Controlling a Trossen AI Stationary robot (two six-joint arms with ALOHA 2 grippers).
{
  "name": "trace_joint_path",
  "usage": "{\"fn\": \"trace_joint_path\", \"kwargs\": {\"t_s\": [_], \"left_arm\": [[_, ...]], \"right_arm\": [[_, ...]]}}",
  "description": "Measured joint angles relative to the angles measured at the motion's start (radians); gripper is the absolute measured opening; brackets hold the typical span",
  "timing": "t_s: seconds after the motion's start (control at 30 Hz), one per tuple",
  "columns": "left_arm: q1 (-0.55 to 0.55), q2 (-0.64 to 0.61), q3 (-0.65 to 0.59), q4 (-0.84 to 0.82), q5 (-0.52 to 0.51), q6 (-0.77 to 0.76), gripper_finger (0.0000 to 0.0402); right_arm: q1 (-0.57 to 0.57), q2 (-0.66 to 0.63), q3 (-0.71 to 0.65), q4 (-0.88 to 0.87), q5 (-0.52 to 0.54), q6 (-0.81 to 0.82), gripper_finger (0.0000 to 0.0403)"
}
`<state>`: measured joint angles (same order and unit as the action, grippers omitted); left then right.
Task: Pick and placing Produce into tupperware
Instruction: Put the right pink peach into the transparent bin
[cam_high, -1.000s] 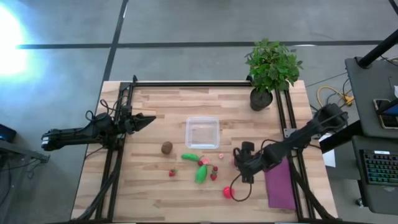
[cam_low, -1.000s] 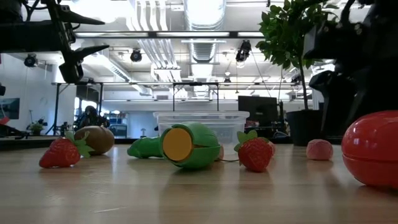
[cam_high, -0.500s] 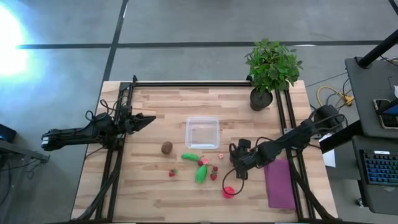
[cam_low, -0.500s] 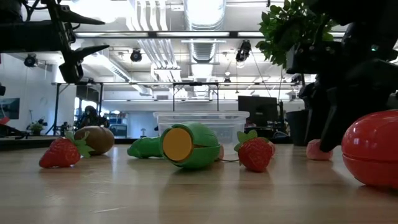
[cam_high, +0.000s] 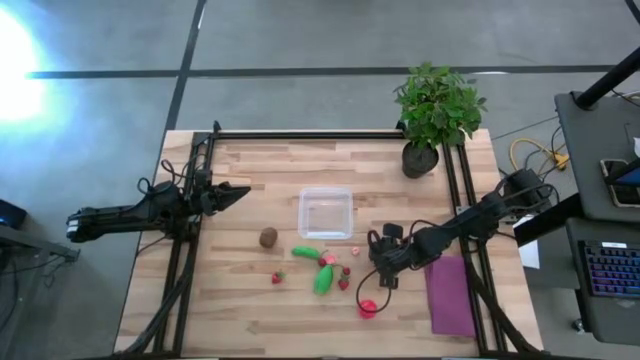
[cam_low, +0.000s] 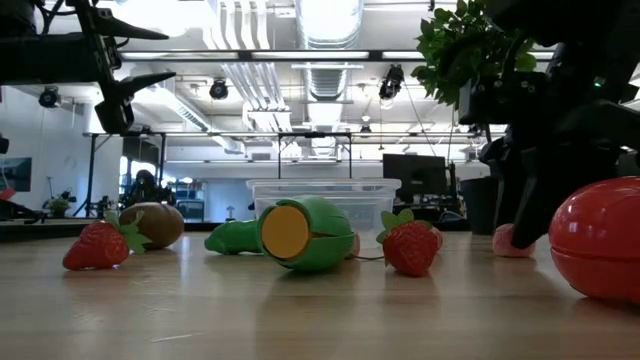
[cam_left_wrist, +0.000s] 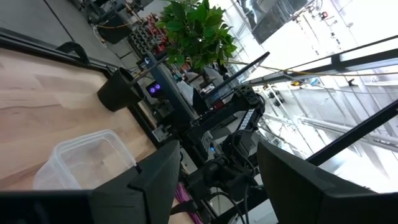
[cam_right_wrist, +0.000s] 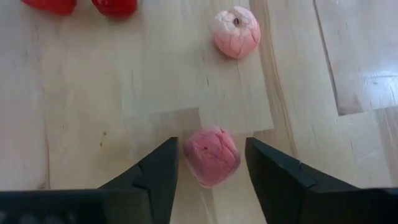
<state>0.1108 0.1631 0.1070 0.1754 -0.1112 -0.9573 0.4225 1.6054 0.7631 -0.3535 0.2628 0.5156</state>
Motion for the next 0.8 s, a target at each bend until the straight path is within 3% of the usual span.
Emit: {"fn": "trace_joint_path", "kwargs": {"t_s": [0.4,0.8], "left_arm": [[0.0,0.0,0.0,0.0,0.0,0.0,0.0201],[0.0,0.0,0.0,0.0,0.0,0.0,0.0201]], "right_arm": [[0.0,-0.007,0.0,0.0,-0.009,0.011,0.0107],[-0.012,-0.143,0.062,0.0,0.005,0.119,0.0102]]}}
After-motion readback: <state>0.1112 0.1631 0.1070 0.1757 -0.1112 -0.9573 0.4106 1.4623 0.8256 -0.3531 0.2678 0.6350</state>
